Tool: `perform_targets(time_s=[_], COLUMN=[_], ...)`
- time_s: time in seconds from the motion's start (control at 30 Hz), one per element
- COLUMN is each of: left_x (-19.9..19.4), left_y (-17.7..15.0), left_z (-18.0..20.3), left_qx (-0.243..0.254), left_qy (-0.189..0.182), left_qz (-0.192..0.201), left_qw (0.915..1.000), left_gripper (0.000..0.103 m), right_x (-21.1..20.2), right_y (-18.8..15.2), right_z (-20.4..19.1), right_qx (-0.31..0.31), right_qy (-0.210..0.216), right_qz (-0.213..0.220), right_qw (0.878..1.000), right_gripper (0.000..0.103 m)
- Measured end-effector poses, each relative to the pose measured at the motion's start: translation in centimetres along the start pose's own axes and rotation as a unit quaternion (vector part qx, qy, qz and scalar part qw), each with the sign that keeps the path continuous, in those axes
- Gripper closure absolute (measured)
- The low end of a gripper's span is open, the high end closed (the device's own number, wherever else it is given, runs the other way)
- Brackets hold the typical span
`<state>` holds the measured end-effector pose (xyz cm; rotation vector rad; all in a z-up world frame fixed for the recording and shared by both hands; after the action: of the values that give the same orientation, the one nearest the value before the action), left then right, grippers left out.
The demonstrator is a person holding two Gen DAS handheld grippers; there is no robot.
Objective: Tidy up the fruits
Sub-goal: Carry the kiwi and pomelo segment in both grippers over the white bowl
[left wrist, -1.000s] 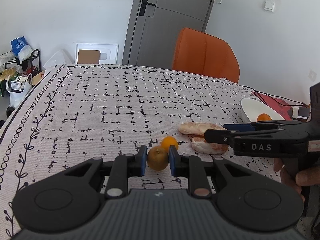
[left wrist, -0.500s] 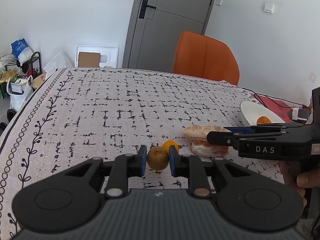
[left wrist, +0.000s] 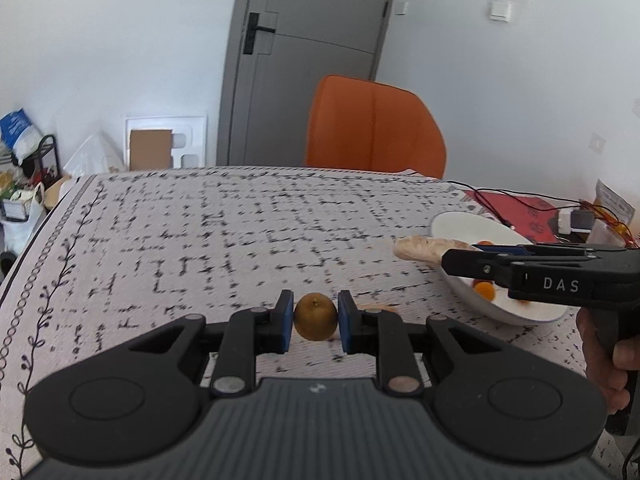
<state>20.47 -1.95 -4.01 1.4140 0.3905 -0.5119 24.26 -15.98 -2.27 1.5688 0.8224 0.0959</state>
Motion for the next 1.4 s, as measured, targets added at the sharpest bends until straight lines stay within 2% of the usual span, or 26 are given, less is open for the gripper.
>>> perform_targets(time_s=[0.73,1.4], left_x=[1.2,3.6], left_y=[1.8,2.6], left_z=[7.2,13.0], left_qx=[0.055,0.113], left_qy=[-0.038,-0.073], left_qz=[0.009,0.001], left_qw=[0.9977,0.9909], left_gripper=[0.082,0.082], right_x=[-5.1,-6.3], right_y=[-0.8,-2.2], right_z=[7.0,12.0], right_qx=[0.044,0.081], right_qy=[-0.074,-0.126], right_qz=[0.052,0.064], right_qw=[0.995,0.987], right_gripper=[0.065,0.065])
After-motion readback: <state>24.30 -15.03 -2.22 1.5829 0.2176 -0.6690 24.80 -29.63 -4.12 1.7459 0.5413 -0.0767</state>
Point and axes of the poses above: each gripper's, at about its wrist camera, not at the fingertips, and x roughly the way its jaws point, z to its right, y to its top, the point moved 5 cm from there along x, roughly the way its jaws point, and after that the axes turned 4 degrees about y, right-handed, at the moved point
